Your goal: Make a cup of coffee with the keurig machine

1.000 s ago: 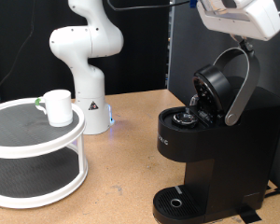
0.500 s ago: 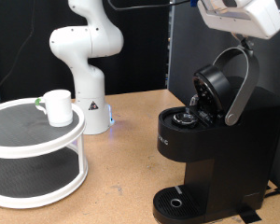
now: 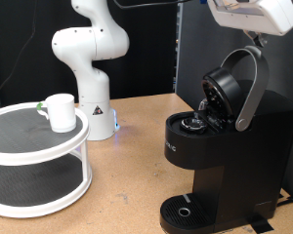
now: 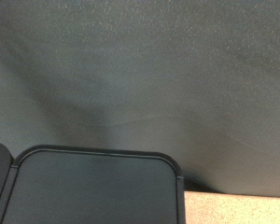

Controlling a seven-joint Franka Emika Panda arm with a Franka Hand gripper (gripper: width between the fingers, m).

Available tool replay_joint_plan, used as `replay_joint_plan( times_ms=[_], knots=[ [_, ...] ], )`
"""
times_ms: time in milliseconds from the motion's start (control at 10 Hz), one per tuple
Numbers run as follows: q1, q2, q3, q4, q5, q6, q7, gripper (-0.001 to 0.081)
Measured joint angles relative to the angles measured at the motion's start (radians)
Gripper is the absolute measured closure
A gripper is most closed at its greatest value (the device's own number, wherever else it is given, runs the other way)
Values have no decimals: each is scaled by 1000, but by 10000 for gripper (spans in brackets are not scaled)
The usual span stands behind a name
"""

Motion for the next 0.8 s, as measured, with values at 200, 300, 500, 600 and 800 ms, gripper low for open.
replay_joint_plan(
  times_ms=[200,300,500,600,800],
  knots=[
    [0,0,1,-2,-3,0,0,801],
    [0,0,3,-5,-6,0,0,801],
    [0,1,11,-13,-9,0,0,801],
    [0,1,14,-17,-9,1,0,801],
    [0,1,16,-20,-9,1,0,801]
  ],
)
